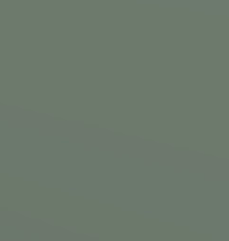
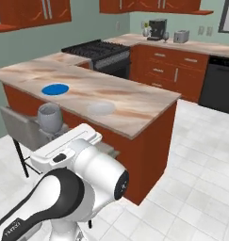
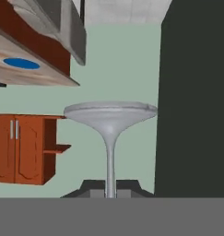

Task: Retrieve the wine glasses from the counter and place one next to each plate.

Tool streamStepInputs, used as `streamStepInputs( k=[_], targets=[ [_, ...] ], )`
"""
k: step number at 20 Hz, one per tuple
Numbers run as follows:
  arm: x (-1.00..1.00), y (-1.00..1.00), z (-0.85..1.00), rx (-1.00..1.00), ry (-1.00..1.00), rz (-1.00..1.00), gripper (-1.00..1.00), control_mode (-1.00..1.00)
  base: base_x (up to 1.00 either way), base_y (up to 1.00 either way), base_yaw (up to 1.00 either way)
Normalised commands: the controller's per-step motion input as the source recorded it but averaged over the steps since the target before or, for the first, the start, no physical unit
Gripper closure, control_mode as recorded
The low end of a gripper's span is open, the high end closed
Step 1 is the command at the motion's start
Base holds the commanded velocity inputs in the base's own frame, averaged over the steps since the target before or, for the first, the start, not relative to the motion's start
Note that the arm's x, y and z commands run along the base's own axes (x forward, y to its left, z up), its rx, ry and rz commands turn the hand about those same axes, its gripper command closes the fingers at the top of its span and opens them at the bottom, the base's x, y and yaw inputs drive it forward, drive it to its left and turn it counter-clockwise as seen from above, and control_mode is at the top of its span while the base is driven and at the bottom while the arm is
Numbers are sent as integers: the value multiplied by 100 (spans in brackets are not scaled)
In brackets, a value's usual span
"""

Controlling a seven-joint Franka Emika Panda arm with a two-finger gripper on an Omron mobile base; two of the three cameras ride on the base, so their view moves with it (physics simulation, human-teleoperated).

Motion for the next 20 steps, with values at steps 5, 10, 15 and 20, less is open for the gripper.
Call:
streamStepInputs(
  k=[5,10,15,20],
  targets=[
    [0,0,0,0,0,0,100,100,26,100,-40],
    [0,0,0,0,0,0,100,100,86,100,-49],
    [0,0,0,0,0,0,100,100,93,61,-57],
    [0,0,0,0,0,0,100,100,100,19,-42]
  ],
)
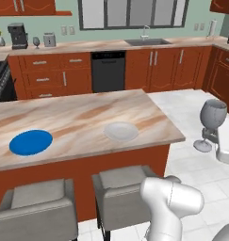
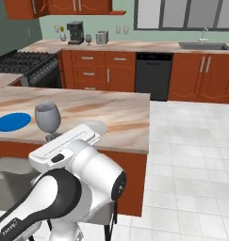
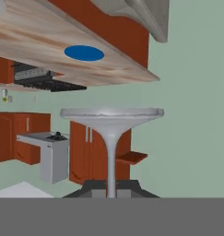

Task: Retrieve the wine glasses from the counter and place one next to each plate.

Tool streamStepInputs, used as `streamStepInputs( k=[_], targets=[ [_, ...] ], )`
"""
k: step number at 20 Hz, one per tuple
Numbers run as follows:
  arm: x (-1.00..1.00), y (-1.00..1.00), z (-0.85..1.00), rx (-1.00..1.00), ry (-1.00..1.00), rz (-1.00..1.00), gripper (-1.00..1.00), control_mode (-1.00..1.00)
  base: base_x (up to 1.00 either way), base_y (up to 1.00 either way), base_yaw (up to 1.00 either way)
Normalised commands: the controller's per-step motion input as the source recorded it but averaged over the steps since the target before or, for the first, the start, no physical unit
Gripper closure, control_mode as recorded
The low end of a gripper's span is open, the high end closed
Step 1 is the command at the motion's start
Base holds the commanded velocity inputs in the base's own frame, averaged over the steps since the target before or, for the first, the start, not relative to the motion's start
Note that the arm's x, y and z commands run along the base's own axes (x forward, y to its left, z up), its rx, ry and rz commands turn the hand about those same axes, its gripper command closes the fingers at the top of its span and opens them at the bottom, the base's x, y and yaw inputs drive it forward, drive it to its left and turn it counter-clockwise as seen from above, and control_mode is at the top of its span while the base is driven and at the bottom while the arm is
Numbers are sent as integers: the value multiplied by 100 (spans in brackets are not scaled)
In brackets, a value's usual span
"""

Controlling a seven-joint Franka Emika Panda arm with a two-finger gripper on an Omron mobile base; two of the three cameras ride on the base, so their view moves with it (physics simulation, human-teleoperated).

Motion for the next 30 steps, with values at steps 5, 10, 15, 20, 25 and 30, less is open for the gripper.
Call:
streamStepInputs(
  k=[5,10,15,20,25,30],
  targets=[
    [0,0,0,0,0,0,100,100,97,22,-27],
    [0,0,0,0,0,0,100,100,74,20,-28],
    [60,0,-7,0,2,0,100,-100,34,5,-5],
    [100,-3,-29,0,1,3,100,-100,0,0,0],
    [96,-16,-57,0,-5,15,100,-100,0,0,0],
    [100,-8,-40,0,0,15,100,-100,0,0,0]
  ],
)
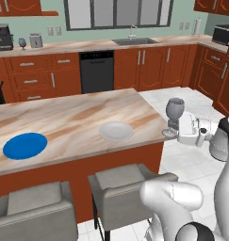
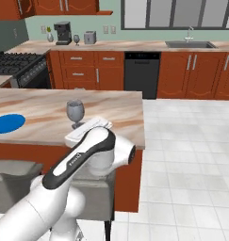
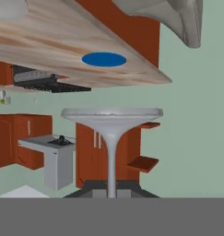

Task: Retrieve the wine glasses from the counter and place one next to each plate.

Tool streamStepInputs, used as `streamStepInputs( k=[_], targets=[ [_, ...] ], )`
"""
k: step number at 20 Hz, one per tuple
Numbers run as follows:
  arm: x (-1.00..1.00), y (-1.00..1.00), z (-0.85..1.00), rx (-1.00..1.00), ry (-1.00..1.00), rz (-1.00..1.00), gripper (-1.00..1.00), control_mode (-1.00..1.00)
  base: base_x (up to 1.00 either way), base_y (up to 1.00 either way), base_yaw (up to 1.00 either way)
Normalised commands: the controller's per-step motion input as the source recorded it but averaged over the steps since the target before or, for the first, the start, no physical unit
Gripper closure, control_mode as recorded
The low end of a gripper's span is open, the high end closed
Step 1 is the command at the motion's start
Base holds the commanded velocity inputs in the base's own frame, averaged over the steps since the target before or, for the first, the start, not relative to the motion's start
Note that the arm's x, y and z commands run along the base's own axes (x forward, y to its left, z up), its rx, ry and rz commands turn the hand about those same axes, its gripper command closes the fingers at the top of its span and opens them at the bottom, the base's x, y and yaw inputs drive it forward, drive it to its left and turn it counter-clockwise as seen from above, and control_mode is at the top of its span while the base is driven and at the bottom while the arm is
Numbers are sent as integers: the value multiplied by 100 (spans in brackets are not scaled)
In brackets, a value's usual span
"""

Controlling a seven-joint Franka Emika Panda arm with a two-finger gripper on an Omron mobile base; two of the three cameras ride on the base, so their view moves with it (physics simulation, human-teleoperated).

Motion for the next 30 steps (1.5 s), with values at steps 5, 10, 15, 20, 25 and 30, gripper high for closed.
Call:
streamStepInputs(
  k=[5,10,15,20,25,30],
  targets=[
    [93,-16,-20,0,-1,11,100,-100,0,0,0],
    [78,-22,-13,0,-2,7,100,-100,0,0,0],
    [75,-13,-12,-5,7,6,100,-100,0,0,0],
    [69,-4,-12,-8,21,1,100,-100,0,0,0],
    [25,0,-26,-9,2,1,100,-100,0,0,0],
    [7,0,-27,-5,-10,0,100,-100,0,0,0]
  ],
)
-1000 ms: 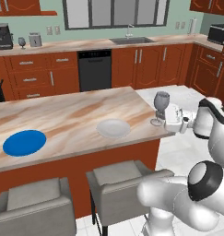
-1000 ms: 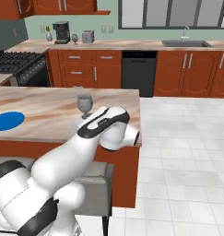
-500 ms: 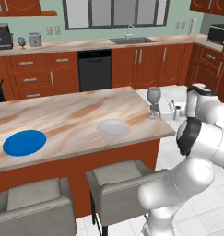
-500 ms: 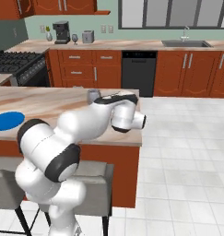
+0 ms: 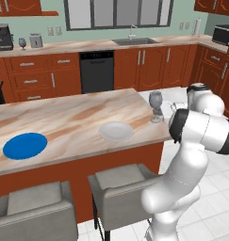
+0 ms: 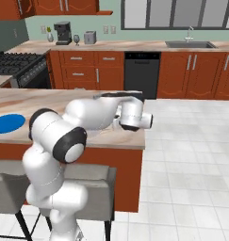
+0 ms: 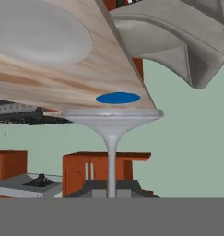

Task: Retrieve the wine glasses from the counter and place one next to each plate.

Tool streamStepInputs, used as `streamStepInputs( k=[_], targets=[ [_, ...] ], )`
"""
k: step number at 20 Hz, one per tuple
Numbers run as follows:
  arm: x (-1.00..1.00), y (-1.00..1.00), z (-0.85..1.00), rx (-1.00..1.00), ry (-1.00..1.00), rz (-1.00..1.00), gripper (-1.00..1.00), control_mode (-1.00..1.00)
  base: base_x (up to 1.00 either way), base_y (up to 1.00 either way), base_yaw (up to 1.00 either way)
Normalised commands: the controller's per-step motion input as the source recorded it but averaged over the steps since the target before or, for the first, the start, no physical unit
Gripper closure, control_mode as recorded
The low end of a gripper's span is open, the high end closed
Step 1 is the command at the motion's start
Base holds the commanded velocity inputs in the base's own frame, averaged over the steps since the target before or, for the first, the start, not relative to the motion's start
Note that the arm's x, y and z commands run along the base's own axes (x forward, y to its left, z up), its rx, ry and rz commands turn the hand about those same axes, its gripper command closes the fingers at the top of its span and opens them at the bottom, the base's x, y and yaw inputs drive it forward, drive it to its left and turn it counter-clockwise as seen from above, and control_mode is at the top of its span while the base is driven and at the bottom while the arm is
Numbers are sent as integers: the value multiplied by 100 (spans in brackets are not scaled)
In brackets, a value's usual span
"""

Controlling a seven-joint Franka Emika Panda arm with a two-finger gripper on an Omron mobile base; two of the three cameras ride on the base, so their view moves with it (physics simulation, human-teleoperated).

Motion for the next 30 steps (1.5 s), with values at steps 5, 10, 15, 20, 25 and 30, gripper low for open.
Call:
streamStepInputs(
  k=[5,10,15,20,25,30],
  targets=[
    [2,0,-21,0,-16,0,100,-100,0,0,0],
    [8,0,-26,0,-7,0,100,-100,0,0,0],
    [20,0,-28,0,0,0,100,-100,0,0,0],
    [28,0,-25,0,0,0,100,-100,0,0,0],
    [34,6,-29,0,-1,0,100,-100,0,0,0],
    [34,2,-23,0,-2,0,100,-100,0,0,0]
  ],
)
